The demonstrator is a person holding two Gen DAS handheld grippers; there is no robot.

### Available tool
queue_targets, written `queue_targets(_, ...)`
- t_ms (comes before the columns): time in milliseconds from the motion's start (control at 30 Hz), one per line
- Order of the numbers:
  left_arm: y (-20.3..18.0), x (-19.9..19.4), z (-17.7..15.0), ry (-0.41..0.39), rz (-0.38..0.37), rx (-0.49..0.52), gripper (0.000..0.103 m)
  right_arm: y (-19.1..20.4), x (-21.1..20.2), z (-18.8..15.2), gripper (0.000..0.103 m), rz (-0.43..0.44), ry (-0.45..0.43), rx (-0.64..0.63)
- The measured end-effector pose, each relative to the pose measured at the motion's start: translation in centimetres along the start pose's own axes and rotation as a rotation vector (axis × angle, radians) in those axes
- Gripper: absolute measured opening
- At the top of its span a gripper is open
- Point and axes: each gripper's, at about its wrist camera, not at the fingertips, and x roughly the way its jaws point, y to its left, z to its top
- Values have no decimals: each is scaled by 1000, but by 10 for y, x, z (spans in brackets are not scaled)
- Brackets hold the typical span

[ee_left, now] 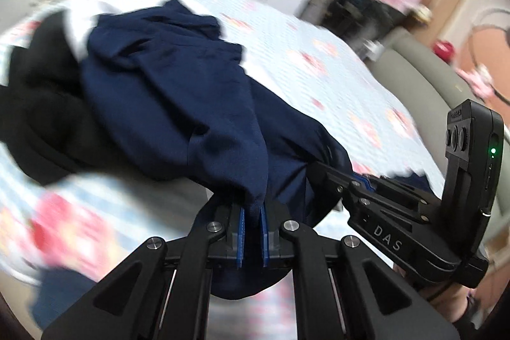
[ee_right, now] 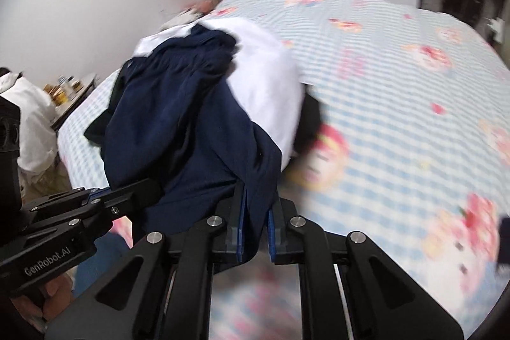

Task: Fold clothes
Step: 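Grasp the navy pants in the pile with both grippers and lift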

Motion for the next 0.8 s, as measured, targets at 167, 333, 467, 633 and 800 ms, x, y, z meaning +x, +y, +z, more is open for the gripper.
queue_targets(167,-44,36,-31,100,-57,78,8,-78,-37,-63,10,-126,59,95)
queue_targets(333,-61,39,-55,140,-83,112,8,-117,-47,-107,18,-201,128,146)
queue_targets(467,-74,41,-74,172,-104,139,8,-129,-77,-118,27,-200,89,242)
queue_targets(633,-56,32,-80,164,-73,90,9,-106,-75,-79,54,39,74,266)
queue_targets(800,-31,19,-81,143,-28,20,15,-83,-26,-77,61,124,207,234)
